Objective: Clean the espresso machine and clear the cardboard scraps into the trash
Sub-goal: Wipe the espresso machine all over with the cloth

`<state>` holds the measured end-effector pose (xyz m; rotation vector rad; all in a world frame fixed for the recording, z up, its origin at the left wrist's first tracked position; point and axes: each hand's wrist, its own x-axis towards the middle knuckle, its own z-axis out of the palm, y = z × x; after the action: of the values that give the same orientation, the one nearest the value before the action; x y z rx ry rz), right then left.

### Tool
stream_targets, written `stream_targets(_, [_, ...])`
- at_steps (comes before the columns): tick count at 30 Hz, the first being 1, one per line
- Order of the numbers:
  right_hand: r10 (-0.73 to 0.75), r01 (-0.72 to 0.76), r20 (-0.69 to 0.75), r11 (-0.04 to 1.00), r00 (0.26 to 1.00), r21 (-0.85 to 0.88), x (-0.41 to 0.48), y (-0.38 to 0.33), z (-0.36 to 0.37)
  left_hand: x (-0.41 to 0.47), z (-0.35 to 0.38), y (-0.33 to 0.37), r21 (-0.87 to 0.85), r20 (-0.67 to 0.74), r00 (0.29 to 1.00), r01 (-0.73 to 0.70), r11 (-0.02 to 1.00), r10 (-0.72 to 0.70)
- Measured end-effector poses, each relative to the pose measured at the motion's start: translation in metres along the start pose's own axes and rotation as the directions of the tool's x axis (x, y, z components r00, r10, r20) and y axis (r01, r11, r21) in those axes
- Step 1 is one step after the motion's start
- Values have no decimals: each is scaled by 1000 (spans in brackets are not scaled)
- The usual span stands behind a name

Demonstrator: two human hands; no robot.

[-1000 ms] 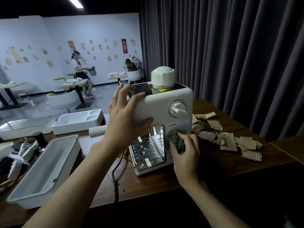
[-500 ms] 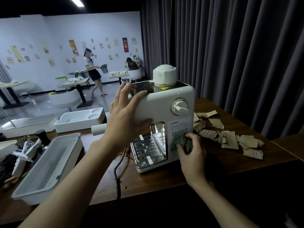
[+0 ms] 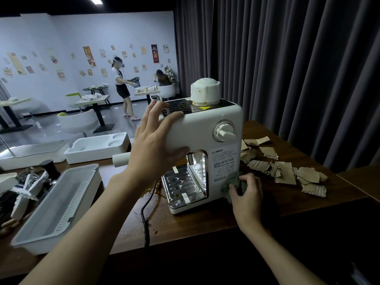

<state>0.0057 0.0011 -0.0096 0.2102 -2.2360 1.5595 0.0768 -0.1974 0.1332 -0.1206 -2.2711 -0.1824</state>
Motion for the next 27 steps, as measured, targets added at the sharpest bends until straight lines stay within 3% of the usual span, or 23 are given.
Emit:
stream_targets(6, [1, 22, 200, 994, 980, -109, -17, 0, 12, 0, 1, -1, -24, -2, 1000, 9, 1000, -10])
stream_targets(12, [142, -137, 37, 984, 989, -112, -7, 5, 6, -2, -7, -5, -27, 62, 998, 0, 1000, 2])
stream_targets(15, [140, -132, 62, 985, 988, -113, -18, 1, 15, -1, -5, -4, -39, 59, 998, 5, 999, -3])
stream_targets(21, [90, -67, 179, 989, 980, -129, -45, -16, 30, -1, -3, -5, -40, 54, 999, -4, 999, 6])
stream_targets(27, [-51, 107, 353, 984, 934, -140, -77, -38, 54, -2, -3, -4, -60, 44, 999, 6, 998, -4])
